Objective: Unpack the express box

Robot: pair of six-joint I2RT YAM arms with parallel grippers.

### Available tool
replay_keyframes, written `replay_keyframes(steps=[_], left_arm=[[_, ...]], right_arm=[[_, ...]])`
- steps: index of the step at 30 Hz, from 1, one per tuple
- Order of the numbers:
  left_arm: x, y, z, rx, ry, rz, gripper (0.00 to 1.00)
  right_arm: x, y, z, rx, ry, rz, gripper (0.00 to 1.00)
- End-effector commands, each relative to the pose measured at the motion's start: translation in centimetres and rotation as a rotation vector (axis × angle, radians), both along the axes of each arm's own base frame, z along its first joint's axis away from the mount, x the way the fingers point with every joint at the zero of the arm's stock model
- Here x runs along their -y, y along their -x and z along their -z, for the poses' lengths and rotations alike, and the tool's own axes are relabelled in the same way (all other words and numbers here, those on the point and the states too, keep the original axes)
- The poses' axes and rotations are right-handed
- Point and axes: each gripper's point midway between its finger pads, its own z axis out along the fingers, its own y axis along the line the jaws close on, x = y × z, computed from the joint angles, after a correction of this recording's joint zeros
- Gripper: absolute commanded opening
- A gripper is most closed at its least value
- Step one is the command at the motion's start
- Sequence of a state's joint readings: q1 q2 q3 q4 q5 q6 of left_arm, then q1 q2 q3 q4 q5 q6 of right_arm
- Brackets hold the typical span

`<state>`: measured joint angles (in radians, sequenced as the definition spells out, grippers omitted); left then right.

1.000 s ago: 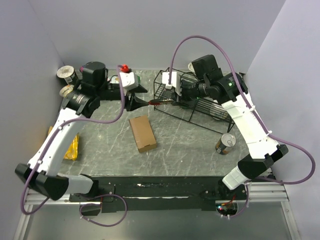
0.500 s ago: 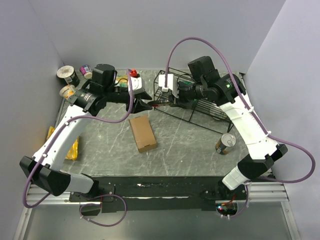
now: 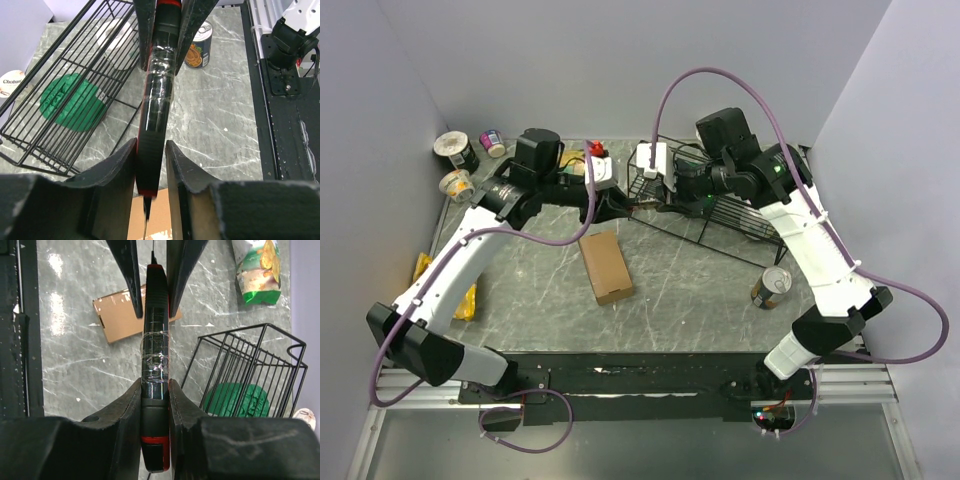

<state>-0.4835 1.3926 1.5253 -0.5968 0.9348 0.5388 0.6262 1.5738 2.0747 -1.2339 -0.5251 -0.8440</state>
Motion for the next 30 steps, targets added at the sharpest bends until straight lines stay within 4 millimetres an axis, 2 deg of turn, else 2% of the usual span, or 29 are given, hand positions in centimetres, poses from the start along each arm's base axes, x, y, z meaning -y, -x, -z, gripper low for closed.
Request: replay_keyframes(steps=[1,2,3,5,6,7,8,9,10,12,13,14,15,16,17,18,20,21,22,25,30], left_arm=[[0.8,0.1,-0.7,0.047,0.024,0.04,0.32],[0.9,0.1,-0.7,0.043,0.025,0.041,0.29],[0.9,0.1,-0.9,0.047,0.03,0.043,0.21],[1.0,0.1,-1.0,0.031,0.04,0.038,0.11],[1.2,0.2,-1.7,0.038,0.064,0.047,0.03],[1.3,0.4,-2.2,0.0,0.085,0.041,0.01],[1.5,0.5,-2.7,-0.014,0.102,0.049,0.01],[1.6,0.9,-3.4,-0.029,0.124,0.068,0.01],[1.7,1.0,-4.4,-0.051,0.16,0.073,0.01],[1.7,1.0,-5.5,-0.075,0.207,0.085,0.01],[1.6,1.1,-7.1,-0.094,0.262,0.097,0.01],[1.5,0.8,-7.3,-0.104,0.289,0.098,0.01],[1.1,1.1,-7.9,-0.226,0.323,0.086,0.01],[1.1,1.2,-8.4,-0.249,0.35,0.095,0.01],[1.1,1.0,-9.6,-0.191,0.405,0.12,0.01],[1.1,1.2,-9.8,-0.289,0.425,0.121,0.01],[1.2,1.4,-10.7,-0.273,0.459,0.153,0.01],[1.4,1.2,-10.6,-0.292,0.457,0.155,0.01],[1.5,1.2,-10.5,-0.294,0.452,0.161,0.01],[1.6,1.0,-10.4,-0.304,0.451,0.17,0.01],[2.2,1.5,-9.9,-0.293,0.426,0.191,0.01]], right_arm=[[-1.1,0.5,-2.1,0.022,-0.066,-0.036,0.0],[-1.2,0.5,-2.2,0.021,-0.067,-0.038,0.0],[-1.1,0.5,-2.1,0.019,-0.065,-0.035,0.0],[-1.2,0.6,-2.1,0.013,-0.068,-0.038,0.0],[-1.2,0.6,-2.0,0.008,-0.07,-0.036,0.0],[-1.4,0.1,-2.1,0.005,-0.09,-0.014,0.0],[-1.1,-0.2,-2.7,0.016,-0.114,0.012,0.04],[-1.0,-0.5,-3.2,0.012,-0.144,0.03,0.11],[-1.1,-1.2,-4.8,-0.003,-0.227,0.073,0.3],[1.0,-2.0,-8.3,-0.055,-0.4,0.097,0.56],[1.9,-2.9,-10.6,-0.117,-0.533,0.173,0.76],[4.2,-4.6,-11.7,-0.134,-0.608,0.243,0.83],[4.7,-4.1,-12.6,-0.191,-0.664,0.204,0.87],[5.0,-3.7,-12.5,-0.282,-0.703,0.199,0.88],[5.1,-3.5,-13.2,-0.301,-0.724,0.169,0.87],[5.1,-2.7,-13.2,-0.337,-0.719,0.123,0.85],[4.7,-1.8,-12.7,-0.394,-0.71,0.078,0.82],[4.5,-1.4,-13.1,-0.383,-0.718,0.033,0.82],[4.3,-0.7,-12.3,-0.439,-0.721,0.025,0.82],[3.5,0.0,-12.0,-0.416,-0.707,-0.012,0.83],[2.5,0.1,-11.4,-0.39,-0.681,-0.008,0.83]])
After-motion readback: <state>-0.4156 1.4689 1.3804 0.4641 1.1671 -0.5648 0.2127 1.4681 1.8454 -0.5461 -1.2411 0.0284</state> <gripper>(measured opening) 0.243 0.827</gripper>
